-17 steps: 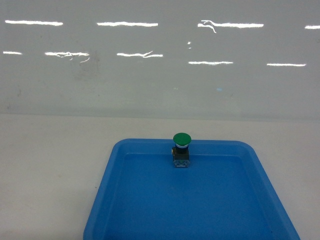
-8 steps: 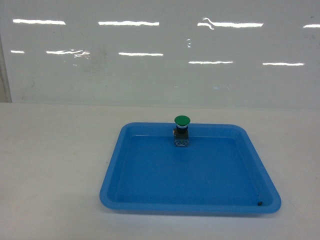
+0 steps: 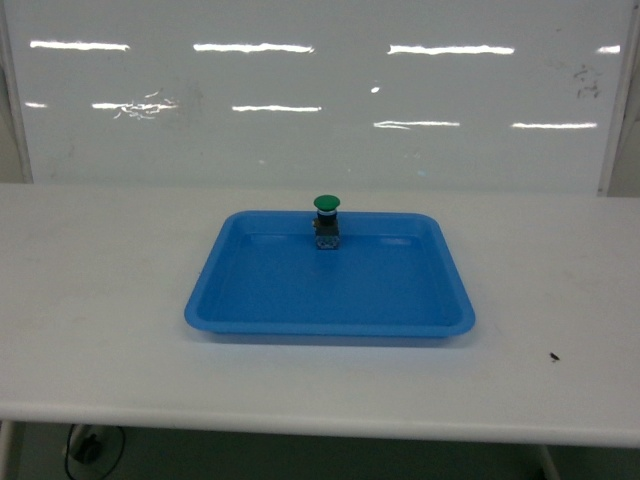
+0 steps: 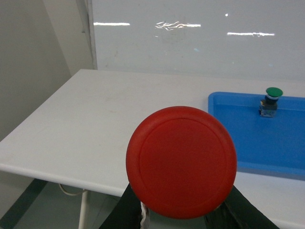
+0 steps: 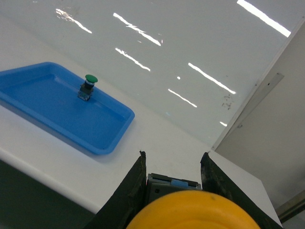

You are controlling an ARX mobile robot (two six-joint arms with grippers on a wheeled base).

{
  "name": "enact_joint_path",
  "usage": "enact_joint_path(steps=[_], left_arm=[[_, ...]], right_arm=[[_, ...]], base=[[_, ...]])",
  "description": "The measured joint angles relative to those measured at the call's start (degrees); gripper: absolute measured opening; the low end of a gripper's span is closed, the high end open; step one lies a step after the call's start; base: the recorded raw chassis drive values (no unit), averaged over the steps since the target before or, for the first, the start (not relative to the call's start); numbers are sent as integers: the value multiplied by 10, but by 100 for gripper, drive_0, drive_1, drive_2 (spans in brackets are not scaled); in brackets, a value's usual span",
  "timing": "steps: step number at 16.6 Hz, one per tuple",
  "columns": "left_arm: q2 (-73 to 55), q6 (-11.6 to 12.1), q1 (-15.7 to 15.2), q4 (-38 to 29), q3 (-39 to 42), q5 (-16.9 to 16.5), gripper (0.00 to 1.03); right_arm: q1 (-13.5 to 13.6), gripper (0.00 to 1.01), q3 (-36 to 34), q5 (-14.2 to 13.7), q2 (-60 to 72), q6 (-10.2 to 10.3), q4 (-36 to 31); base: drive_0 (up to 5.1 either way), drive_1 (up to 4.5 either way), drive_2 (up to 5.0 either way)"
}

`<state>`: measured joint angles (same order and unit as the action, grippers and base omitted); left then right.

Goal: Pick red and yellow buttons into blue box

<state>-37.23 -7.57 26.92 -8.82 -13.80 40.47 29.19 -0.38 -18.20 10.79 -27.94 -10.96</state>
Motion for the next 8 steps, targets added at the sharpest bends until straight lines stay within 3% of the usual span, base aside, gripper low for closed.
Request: enact_joint_path(steps=[8], left_arm=[[0, 0, 0, -1, 0, 0, 20]], right_arm=[[0, 29, 0, 0, 0, 0, 0]], base=[[474, -382, -51]])
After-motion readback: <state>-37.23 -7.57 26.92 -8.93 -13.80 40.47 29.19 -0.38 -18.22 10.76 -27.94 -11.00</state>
